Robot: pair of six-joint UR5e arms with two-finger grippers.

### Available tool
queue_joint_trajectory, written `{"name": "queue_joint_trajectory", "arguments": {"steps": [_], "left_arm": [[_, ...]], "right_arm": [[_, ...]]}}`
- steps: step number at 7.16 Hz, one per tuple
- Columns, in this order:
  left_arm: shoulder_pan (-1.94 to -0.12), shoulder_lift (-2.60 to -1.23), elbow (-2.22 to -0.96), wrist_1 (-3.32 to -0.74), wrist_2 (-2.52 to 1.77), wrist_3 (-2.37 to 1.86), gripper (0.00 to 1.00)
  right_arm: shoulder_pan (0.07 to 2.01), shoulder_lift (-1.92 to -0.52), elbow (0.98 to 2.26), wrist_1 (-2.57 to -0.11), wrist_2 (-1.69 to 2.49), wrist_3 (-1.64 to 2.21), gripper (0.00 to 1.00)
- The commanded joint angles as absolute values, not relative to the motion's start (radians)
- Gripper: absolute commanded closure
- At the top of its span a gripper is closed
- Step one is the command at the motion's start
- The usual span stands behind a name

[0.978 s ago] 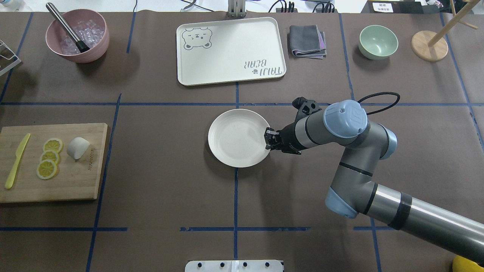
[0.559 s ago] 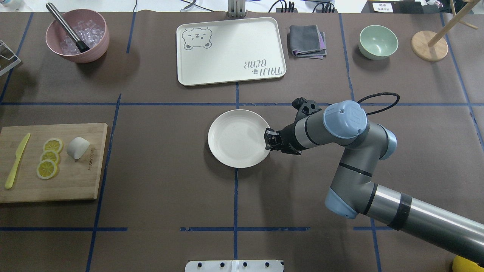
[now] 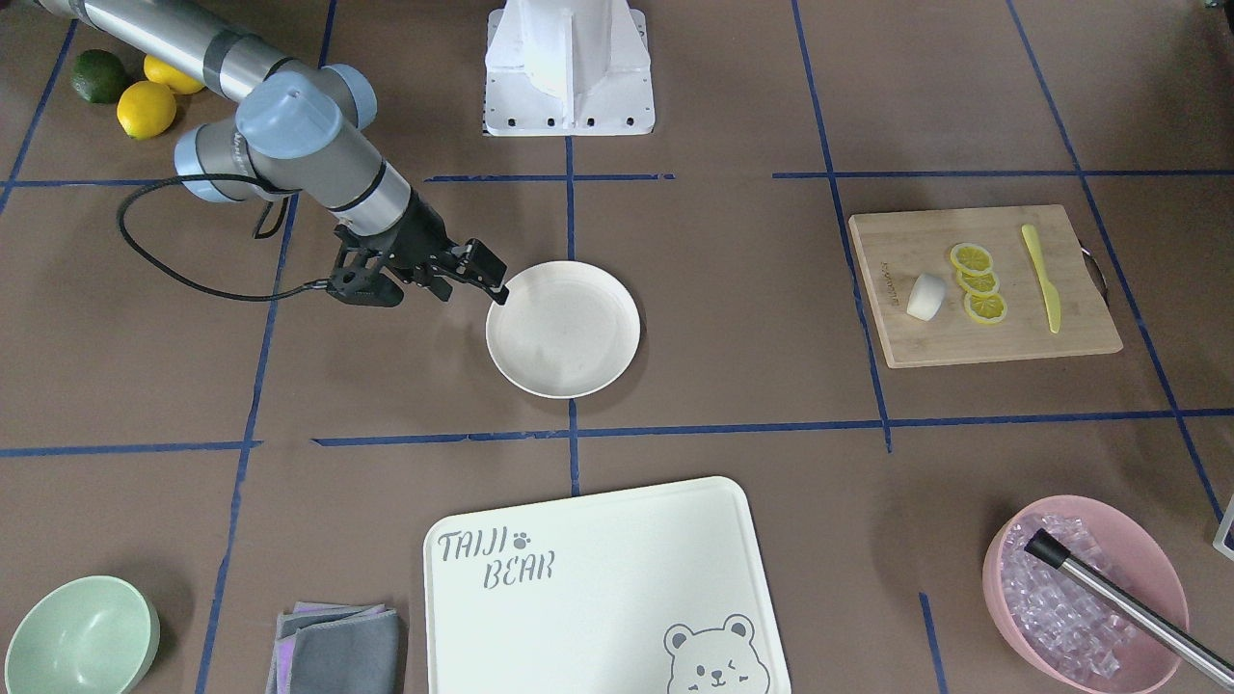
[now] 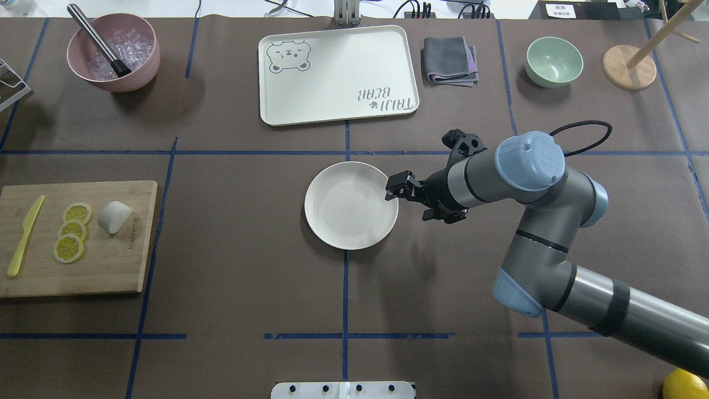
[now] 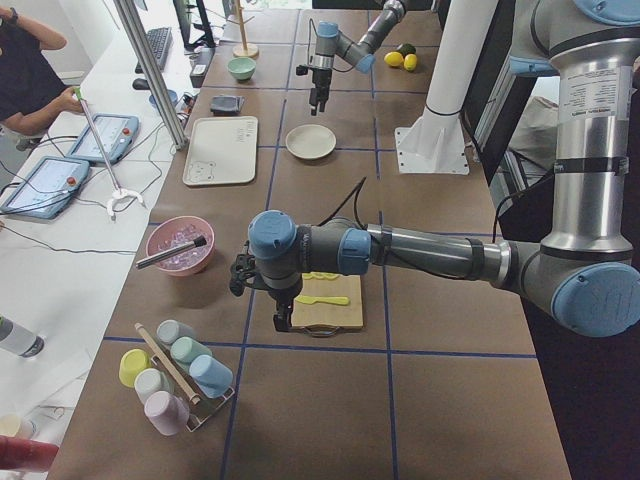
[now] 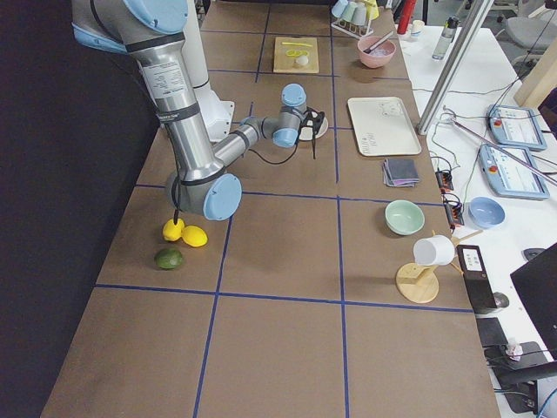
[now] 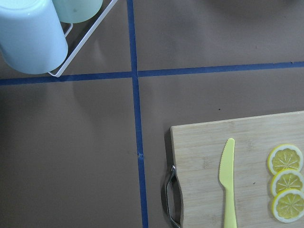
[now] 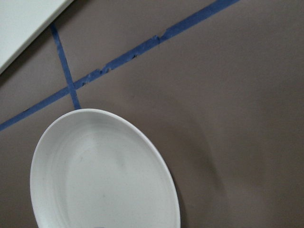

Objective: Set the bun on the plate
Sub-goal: 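Release the plate and withdraw the right arm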

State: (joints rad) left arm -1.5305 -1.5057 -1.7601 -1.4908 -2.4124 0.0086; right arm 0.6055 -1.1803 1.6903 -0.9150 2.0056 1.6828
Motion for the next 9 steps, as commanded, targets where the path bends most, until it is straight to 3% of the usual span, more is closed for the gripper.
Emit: {"name": "queue_joint_trajectory", "arguments": {"steps": [1,3,6,9], "left_arm": [[-1.526,-1.508,-1.764,-1.500,-2.414,0.005,0.00],[-1.487,-1.508,-1.763,-1.583,-2.414,0.002,0.00],[-1.367,-1.506,-1.767,-1.797,-2.413,-0.179,0.00],[-1.212,-1.509,-1.772,-1.975,-2.398,-0.285,0.00]], "right_arm": [[0.766,-1.303,1.816,-0.986,2.163,1.652,0.01],[1.005,-1.469,1.854,-0.986,2.381,1.404,0.01],[1.200,-1.746,1.838,-1.026,2.401,0.794,0.00],[1.328,-1.815,1.838,-1.202,2.396,0.371,0.00]]}}
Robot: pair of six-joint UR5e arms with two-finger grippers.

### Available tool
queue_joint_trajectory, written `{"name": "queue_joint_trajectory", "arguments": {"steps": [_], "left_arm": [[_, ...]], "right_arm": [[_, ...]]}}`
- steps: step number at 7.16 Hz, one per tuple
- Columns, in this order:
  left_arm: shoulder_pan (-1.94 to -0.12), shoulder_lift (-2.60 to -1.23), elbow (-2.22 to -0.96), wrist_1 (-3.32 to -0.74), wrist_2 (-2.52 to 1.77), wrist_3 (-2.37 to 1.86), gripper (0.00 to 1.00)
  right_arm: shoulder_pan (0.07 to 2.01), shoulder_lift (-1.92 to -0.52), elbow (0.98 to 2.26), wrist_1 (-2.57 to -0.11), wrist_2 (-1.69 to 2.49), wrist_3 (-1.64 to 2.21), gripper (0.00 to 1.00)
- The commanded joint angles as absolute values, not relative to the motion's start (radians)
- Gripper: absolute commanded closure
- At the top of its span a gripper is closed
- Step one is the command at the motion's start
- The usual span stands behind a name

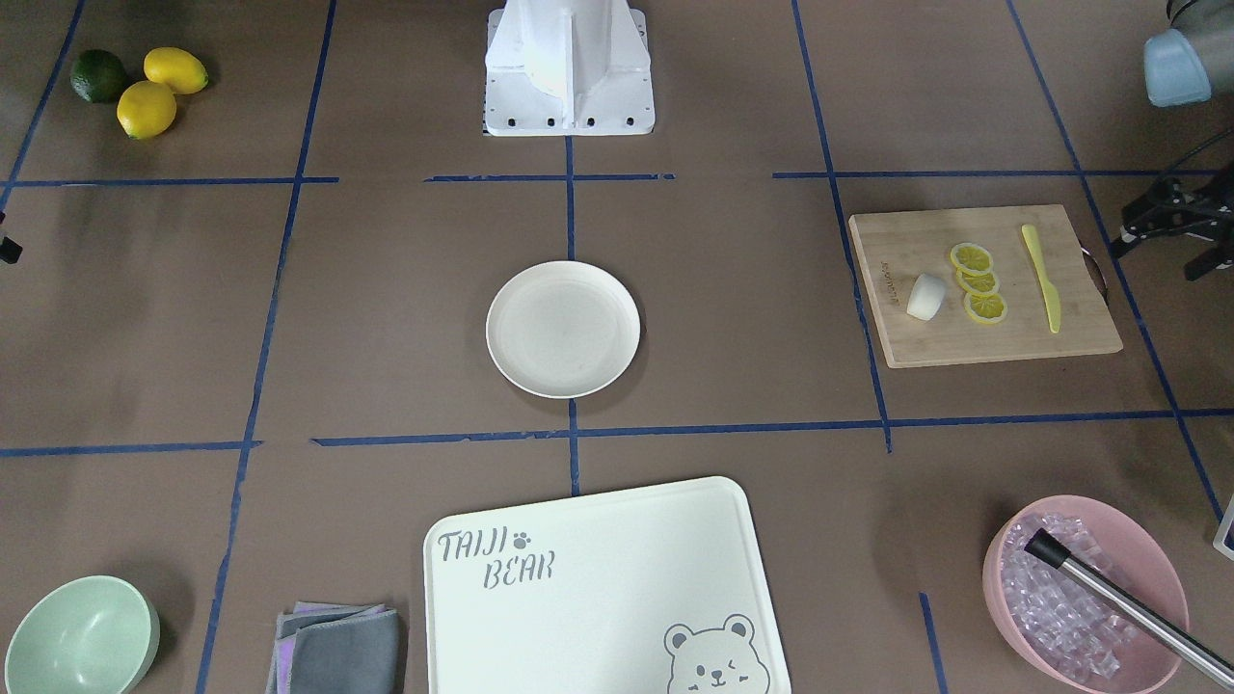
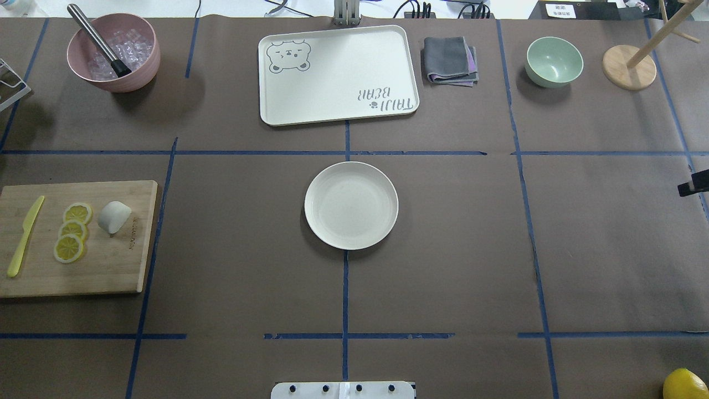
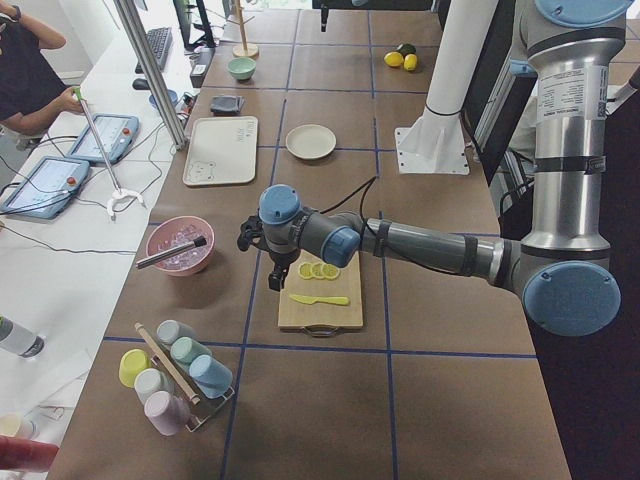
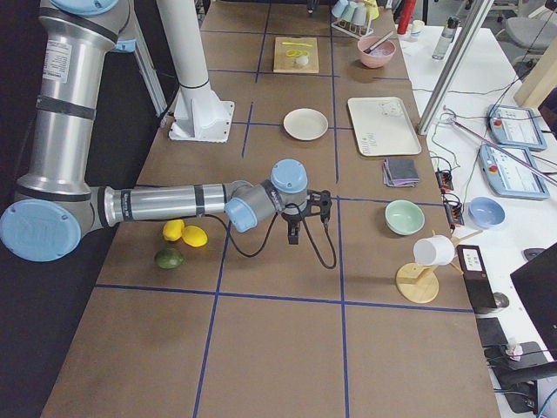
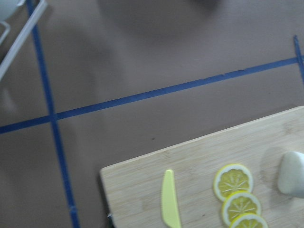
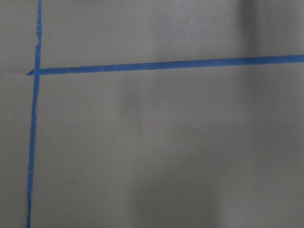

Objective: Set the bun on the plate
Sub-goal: 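Move the left gripper over the white bun on the cutting board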

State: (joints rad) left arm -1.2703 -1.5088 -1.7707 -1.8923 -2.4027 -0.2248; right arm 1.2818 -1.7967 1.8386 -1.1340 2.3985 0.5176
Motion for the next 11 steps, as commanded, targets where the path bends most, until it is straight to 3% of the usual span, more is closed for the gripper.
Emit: {"name": "queue_joint_trajectory", "arguments": {"steps": [1,3,5,11], "left_arm": [[-1.130,-1.512,-1.773,-2.017,-2.378,-0.386,0.00],[-0.944,-1.514,-1.854,-2.074,-2.161,-0.514,0.00],[-0.870,-1.523,-1.855,-2.072,-2.119,-0.554,0.01],[-0.799,-1.580,-1.761,-2.075,-2.048,-0.549,0.03]], "right_arm": [[1.348,-1.815,1.836,-1.230,2.396,0.317,0.00],[1.351,-1.816,1.833,-1.244,2.395,0.301,0.00],[1.351,-1.821,1.827,-1.243,2.395,0.299,0.00],[1.350,-1.816,1.821,-1.239,2.391,0.298,0.00]]}}
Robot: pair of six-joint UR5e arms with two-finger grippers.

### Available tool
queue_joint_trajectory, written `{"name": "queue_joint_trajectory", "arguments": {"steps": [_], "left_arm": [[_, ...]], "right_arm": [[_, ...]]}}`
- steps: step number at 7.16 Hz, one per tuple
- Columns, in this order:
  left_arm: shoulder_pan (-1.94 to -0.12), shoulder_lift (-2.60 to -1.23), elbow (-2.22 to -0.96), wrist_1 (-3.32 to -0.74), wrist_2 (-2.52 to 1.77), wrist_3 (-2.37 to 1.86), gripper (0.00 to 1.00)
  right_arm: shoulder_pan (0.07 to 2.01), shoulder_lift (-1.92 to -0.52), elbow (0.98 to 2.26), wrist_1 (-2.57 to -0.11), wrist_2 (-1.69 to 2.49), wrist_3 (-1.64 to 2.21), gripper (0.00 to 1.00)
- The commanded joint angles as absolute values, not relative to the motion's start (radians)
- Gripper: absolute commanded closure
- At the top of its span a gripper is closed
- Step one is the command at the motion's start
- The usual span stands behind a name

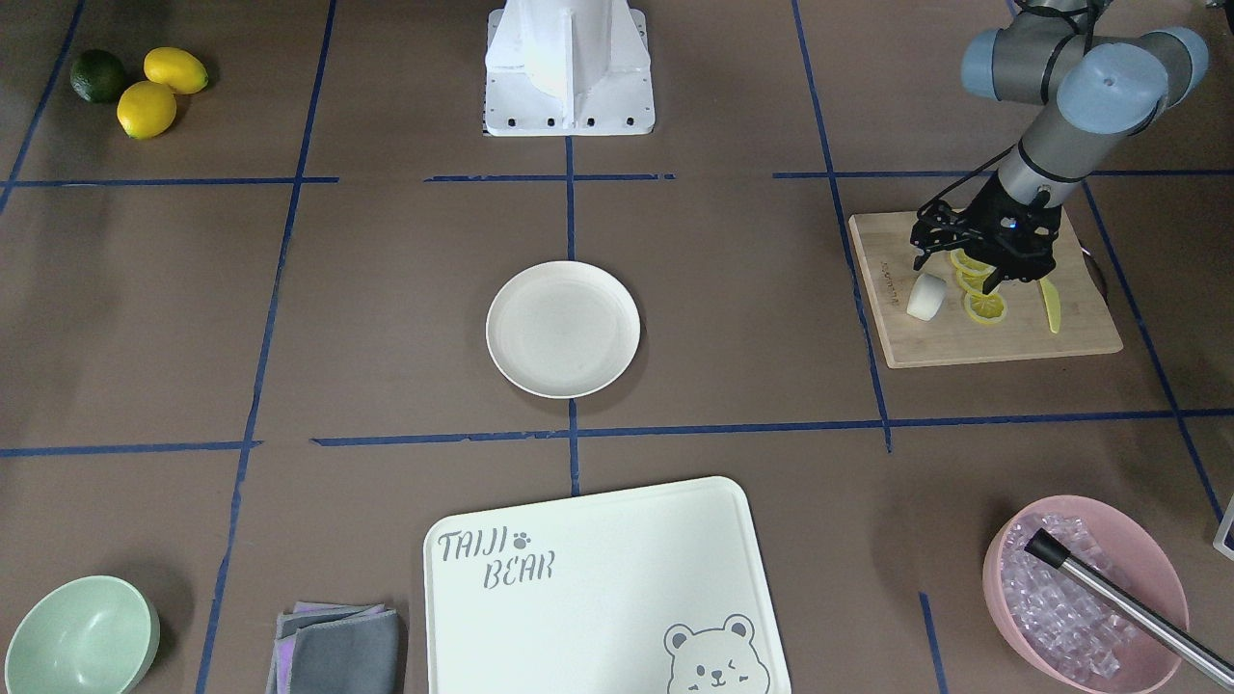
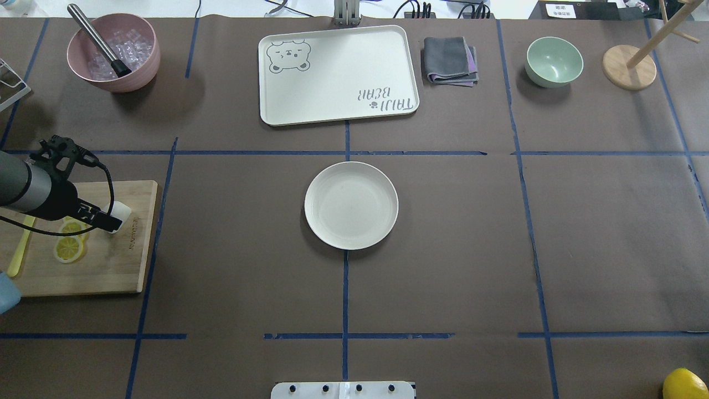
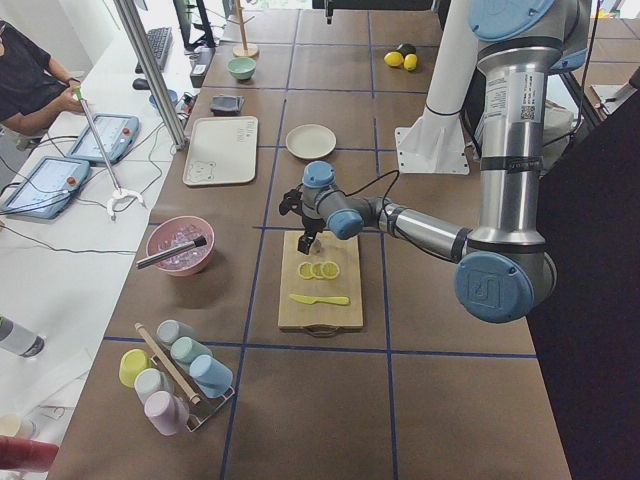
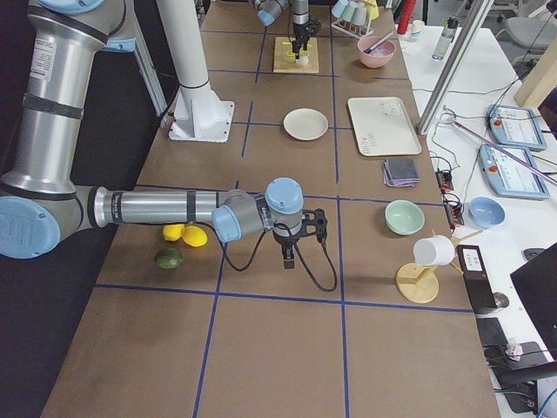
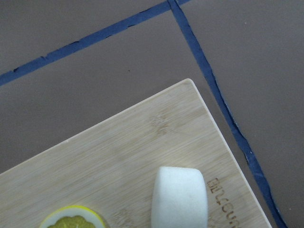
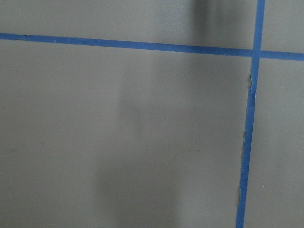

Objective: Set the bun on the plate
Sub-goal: 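Lower the left gripper and grasp the white bun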

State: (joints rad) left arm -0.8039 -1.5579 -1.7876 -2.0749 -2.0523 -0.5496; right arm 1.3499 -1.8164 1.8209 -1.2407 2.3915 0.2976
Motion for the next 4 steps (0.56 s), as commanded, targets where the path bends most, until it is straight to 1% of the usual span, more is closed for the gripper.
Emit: {"name": "queue_joint_trajectory", "arguments": {"steps": [1,2,4], "left_arm": [[-0.790,-1.585,-1.756,-2.075,-2.048,-0.549,0.06],[-0.785,-1.588,-1.753,-2.075,-2.048,-0.549,0.06],[-0.769,-1.598,-1.740,-2.075,-2.043,-0.549,0.12]], "right_arm": [[1.350,-1.816,1.821,-1.239,2.391,0.298,0.00],[1.350,-1.816,1.821,-1.239,2.391,0.298,0.00],[1.350,-1.818,1.822,-1.239,2.391,0.298,0.00]]}}
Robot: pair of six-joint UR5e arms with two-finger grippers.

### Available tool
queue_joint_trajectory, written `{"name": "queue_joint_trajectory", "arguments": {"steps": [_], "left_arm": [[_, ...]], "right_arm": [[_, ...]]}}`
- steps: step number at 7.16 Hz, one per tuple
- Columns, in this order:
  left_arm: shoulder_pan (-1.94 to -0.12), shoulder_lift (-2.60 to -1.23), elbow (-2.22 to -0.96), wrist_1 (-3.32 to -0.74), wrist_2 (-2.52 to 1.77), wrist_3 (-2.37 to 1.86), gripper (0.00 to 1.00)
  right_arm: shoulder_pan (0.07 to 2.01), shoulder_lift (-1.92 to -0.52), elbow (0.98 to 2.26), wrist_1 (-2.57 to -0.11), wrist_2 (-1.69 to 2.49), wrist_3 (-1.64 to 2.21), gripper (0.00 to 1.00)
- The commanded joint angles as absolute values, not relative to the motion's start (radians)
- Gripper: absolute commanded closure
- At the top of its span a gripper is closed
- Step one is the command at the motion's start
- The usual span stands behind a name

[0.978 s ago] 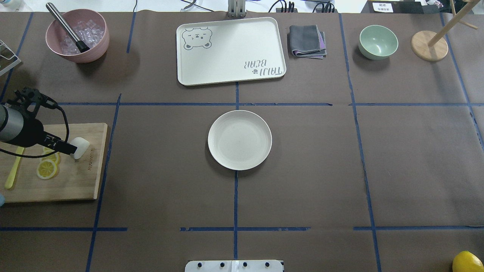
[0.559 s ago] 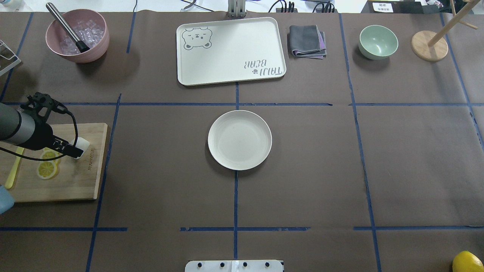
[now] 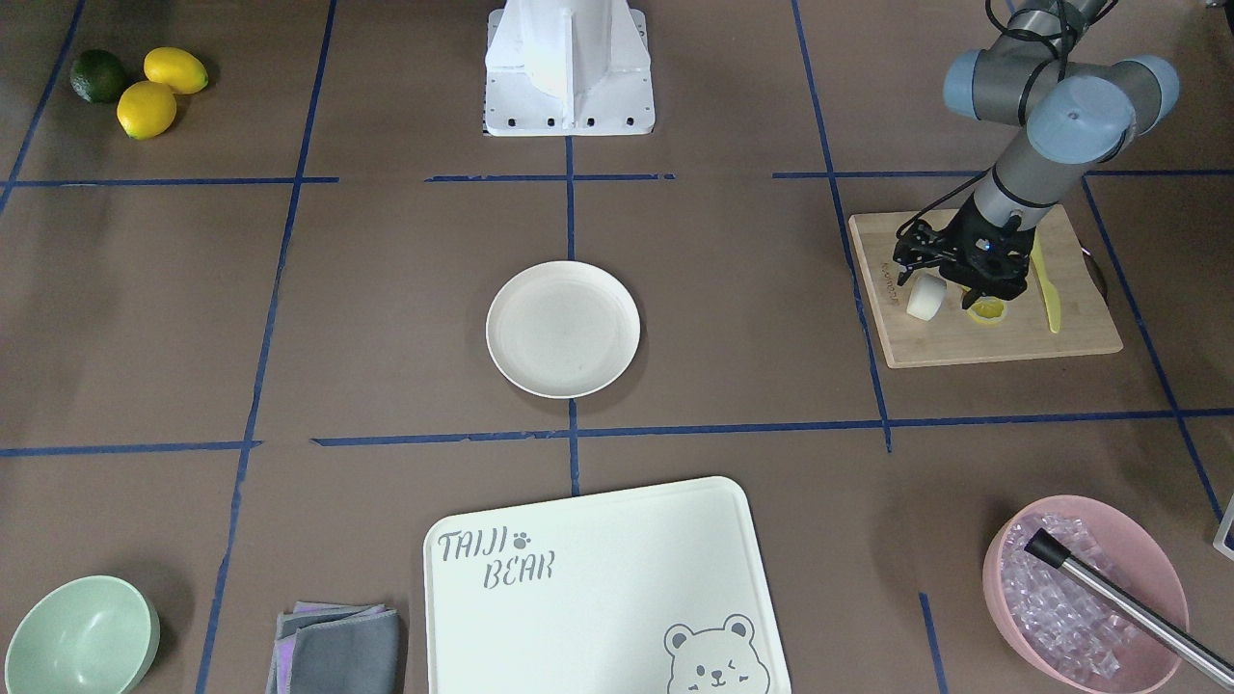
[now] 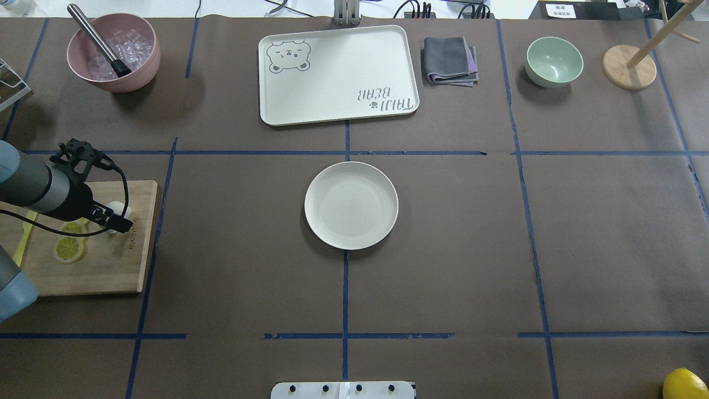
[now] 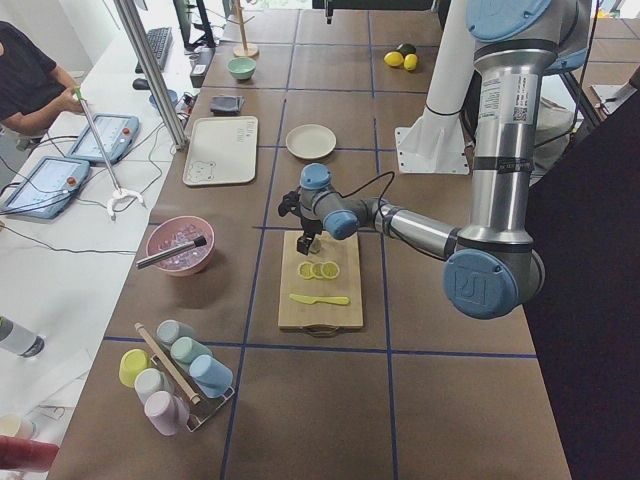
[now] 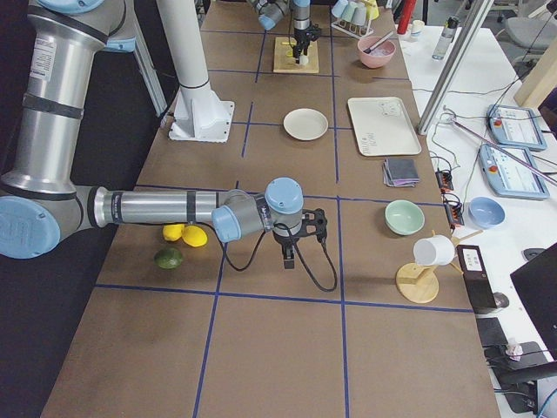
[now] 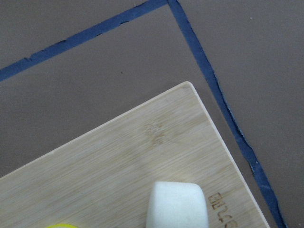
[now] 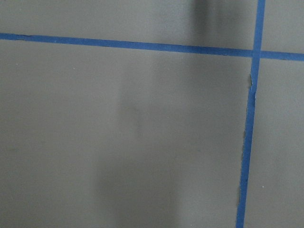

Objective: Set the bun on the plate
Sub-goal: 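Lower the left gripper and grasp the white bun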

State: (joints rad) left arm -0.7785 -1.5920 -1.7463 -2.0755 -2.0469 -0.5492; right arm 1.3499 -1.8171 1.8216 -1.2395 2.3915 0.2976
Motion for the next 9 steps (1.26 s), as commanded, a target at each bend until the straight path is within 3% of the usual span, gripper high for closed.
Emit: {"name": "queue_joint_trajectory", "arguments": {"steps": [1,5,7,9], "left_arm": [[-0.767,-1.598,-1.740,-2.077,-2.028,-0.549,0.16],[-0.761,-1.612,-1.733,-2.079,-2.029,-0.555,0.51],[-0.761,-1.629,-1.741,-2.077,-2.033,-0.566,0.59],[-0.761,-1.689,-1.749,-2.069,-2.040,-0.616,0.59]], "right_arm": [[1.350,-1.818,1.822,-1.239,2.391,0.298,0.00],[1.348,-1.815,1.819,-1.239,2.390,0.298,0.00],[1.348,-1.813,1.819,-1.239,2.390,0.298,0.00],[1.348,-1.813,1.819,-1.239,2.390,0.298,0.00]]}}
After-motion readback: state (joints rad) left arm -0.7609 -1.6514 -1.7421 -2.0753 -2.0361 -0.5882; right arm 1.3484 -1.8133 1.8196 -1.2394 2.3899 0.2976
